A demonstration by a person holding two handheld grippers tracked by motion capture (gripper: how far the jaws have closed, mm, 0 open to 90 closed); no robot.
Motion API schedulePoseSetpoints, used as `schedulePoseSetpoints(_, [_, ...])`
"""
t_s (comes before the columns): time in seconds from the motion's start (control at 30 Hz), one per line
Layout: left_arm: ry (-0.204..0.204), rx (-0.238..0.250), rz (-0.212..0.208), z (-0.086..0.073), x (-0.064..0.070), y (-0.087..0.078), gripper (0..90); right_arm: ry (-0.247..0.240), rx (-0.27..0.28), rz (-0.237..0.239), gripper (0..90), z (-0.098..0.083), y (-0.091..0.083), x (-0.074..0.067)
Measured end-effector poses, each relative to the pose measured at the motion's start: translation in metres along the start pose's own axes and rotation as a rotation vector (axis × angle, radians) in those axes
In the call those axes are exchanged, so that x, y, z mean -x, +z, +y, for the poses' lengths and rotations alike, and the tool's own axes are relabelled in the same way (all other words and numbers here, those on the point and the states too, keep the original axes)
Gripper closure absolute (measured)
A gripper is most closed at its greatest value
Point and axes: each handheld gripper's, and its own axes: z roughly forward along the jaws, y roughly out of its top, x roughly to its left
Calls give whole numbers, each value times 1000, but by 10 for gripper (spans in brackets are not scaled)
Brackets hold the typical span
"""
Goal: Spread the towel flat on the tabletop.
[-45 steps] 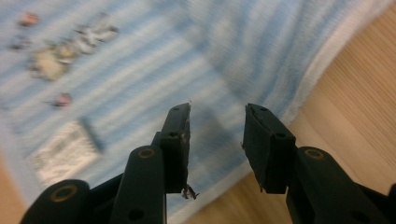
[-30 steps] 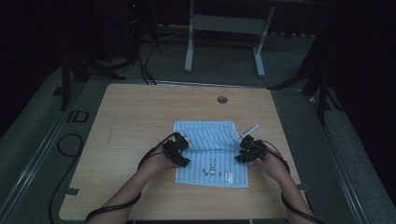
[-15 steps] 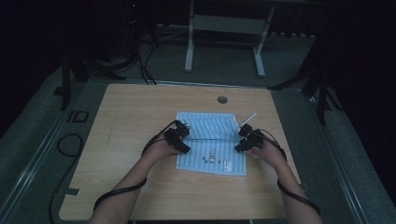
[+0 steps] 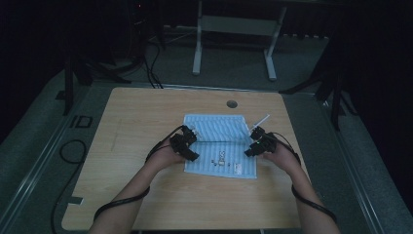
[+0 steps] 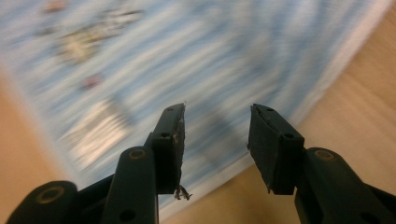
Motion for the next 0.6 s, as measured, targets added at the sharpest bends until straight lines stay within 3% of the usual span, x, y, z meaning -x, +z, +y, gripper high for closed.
schedulePoseSetpoints(0.03, [11,4,-8,-3,4,-1,405,-41,18,24,534,-12,-9,-15])
schedulePoseSetpoints(0.1, [44,-5,-9,-8,10,0,405,-67,20,30,527,-24,-12,-29])
schedulePoseSetpoints(0.2, [57,-31,-14,-12,14,7,405,-111,-37,29,518,-39,-5,-44])
schedulePoseSetpoints(0.3, [61,-47,-14,-12,14,16,405,-125,-84,25,519,-48,4,-47])
schedulePoseSetpoints(0.4, [47,-47,-31,-9,10,18,406,-122,-83,17,550,-48,3,-47])
schedulePoseSetpoints(0.5, [54,-54,-43,-8,12,18,498,-160,-102,-2,692,-45,4,-49])
schedulePoseSetpoints(0.53, [55,-58,-56,-7,13,18,565,-168,-106,-3,740,-43,4,-50])
schedulePoseSetpoints(0.57, [58,-59,-67,-7,14,17,635,-168,-106,-3,740,-43,4,-50])
schedulePoseSetpoints(0.6, [64,-58,-79,-7,16,17,635,-174,-107,-2,769,-43,4,-51])
